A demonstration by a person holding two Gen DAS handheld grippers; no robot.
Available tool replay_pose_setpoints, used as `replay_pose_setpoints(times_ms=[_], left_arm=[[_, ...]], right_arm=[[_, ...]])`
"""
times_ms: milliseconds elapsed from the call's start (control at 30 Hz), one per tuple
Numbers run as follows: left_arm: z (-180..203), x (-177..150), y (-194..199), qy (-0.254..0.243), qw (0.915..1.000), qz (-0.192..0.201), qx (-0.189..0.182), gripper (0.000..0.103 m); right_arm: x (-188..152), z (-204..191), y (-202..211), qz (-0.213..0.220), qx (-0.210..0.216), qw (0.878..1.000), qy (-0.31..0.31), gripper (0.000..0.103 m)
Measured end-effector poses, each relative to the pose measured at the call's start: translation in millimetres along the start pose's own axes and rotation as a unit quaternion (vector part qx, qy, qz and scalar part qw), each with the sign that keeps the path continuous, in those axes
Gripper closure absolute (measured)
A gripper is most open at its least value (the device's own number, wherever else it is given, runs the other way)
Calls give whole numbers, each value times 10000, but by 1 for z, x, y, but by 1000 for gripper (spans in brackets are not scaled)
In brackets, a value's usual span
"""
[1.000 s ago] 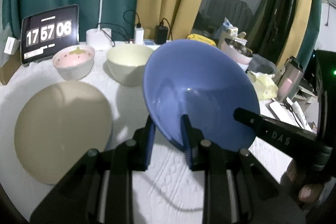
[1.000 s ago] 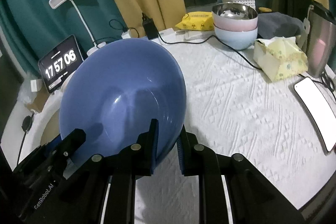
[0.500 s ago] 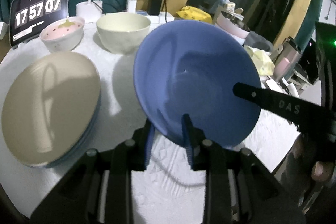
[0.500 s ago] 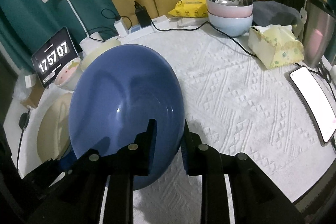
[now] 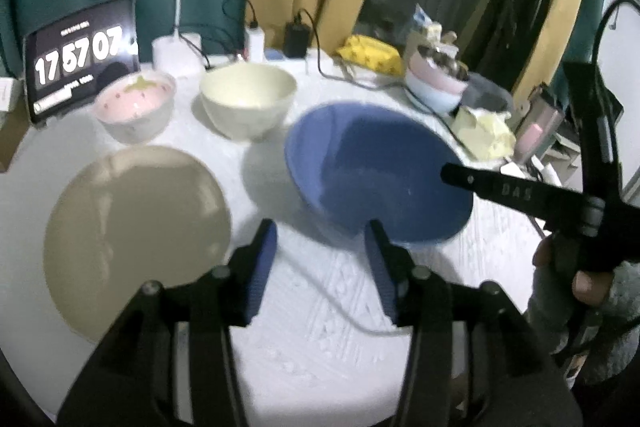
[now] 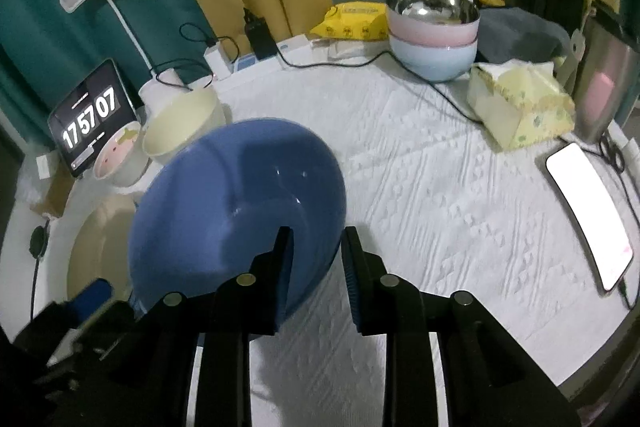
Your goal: Organize plates and bowls
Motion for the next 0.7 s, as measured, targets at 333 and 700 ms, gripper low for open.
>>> replay_pose_setpoints(times_ms=[333,700], left_arm=[[-49,30,0,354,9986,133,376,56],[-80,58,-17,442,9972,195,571,56]], right_arm=[[34,-17,8,259,31,9996,117,76],[64,-62,0,293,323,9981,425,76]])
Point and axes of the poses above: each gripper's, at about its wrist camera, not at the fingertips, and y roughly against the way its jaws point, z to its right, x to its top, the point moved 7 cm from there along -y, roughly the way its jaws point, and after that the axes turned 13 degrees about -y, right-handed, at the moved point
